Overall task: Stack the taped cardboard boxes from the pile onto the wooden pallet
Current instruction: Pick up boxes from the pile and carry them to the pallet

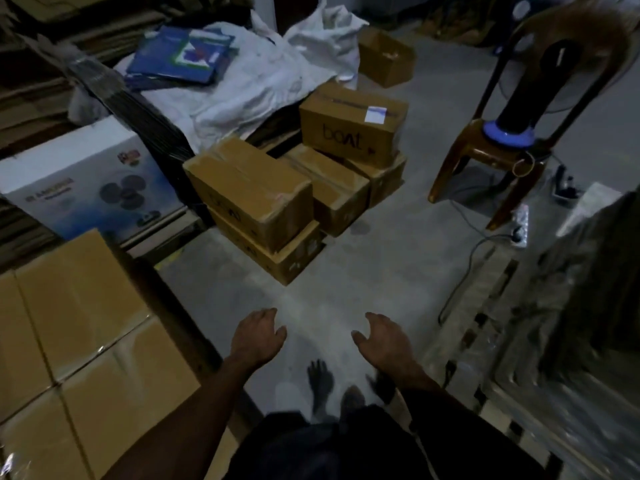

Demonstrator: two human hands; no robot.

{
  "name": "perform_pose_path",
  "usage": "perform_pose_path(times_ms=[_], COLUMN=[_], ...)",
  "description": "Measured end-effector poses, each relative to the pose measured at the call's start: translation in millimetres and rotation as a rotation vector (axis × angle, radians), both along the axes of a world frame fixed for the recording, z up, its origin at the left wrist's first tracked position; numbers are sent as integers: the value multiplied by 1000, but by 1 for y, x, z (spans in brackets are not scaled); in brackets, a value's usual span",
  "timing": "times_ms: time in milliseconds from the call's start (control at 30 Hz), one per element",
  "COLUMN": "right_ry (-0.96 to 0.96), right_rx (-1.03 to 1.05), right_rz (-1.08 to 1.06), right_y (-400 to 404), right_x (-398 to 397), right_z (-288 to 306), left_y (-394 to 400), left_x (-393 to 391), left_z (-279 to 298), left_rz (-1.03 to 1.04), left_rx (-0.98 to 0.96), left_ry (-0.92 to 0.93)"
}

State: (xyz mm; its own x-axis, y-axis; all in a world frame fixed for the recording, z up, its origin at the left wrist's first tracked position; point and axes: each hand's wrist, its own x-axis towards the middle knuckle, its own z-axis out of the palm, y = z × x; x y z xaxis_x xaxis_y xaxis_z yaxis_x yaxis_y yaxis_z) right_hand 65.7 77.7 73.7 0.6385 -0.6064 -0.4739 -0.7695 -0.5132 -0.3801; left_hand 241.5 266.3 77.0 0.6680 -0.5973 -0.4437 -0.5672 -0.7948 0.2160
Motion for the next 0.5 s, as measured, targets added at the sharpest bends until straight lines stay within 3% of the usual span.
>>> perform_pose_path(times_ms=[167, 500], right_ry=[-74, -8], right_rx=[-20, -30], right_rz=[41, 94], right_y=[-115, -340], right_x=[71, 213], right_z=[32, 1], left_y=[-114, -346], left_x=[52, 192], left_z=[30, -28], left_rz=[43, 28], left_rx=[-103, -33], left_ry=[-55, 45])
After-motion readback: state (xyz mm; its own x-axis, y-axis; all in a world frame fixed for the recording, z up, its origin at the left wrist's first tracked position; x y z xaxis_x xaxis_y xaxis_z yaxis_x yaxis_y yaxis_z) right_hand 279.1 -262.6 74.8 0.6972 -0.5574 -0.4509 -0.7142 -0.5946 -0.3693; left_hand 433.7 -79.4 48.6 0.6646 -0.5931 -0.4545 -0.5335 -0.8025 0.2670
